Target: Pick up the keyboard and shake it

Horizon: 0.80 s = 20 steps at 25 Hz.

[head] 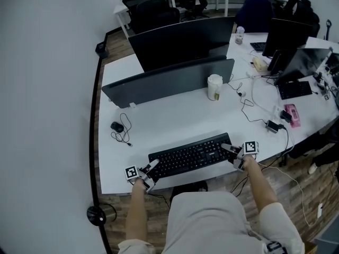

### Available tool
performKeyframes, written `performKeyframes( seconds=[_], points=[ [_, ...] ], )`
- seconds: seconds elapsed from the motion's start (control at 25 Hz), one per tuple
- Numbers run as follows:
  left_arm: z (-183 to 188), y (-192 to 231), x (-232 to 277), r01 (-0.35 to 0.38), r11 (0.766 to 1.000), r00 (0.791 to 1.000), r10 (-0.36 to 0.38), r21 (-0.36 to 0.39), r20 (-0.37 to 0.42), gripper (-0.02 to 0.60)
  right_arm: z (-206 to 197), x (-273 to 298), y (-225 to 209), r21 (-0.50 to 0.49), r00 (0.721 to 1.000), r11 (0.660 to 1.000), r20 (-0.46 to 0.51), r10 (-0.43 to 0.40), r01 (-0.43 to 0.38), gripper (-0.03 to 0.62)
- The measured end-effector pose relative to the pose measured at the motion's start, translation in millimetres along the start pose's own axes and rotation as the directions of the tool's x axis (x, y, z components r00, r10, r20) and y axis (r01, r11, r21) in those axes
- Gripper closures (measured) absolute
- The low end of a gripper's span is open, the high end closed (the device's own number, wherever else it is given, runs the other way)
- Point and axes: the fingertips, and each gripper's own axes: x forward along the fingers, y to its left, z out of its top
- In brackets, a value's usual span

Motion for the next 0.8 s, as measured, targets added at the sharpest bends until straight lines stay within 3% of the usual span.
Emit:
performKeyframes(
  seconds=[0.16, 0.36, 0.8],
  points=[
    [1, -1, -2, 0.008, 1.000, 1.000, -0.008, 0.003, 0.005, 0.466, 2, 0, -1, -0.043, 0.999, 0.998, -0.004, -0.046, 0.046, 0.457],
    [-1, 8, -6, -0.008, 1.000, 1.000, 0.008, -0.001, 0.009, 0.465, -5, 6, 9, -0.013, 1.000, 1.000, -0.006, -0.007, 0.006, 0.459],
    [-8, 21, -4, -0.021, 1.000, 1.000, 0.021, -0.007, 0.006, 0.460, -10, -1, 3, -0.031, 0.999, 0.999, -0.004, -0.043, 0.043, 0.457]
  ],
)
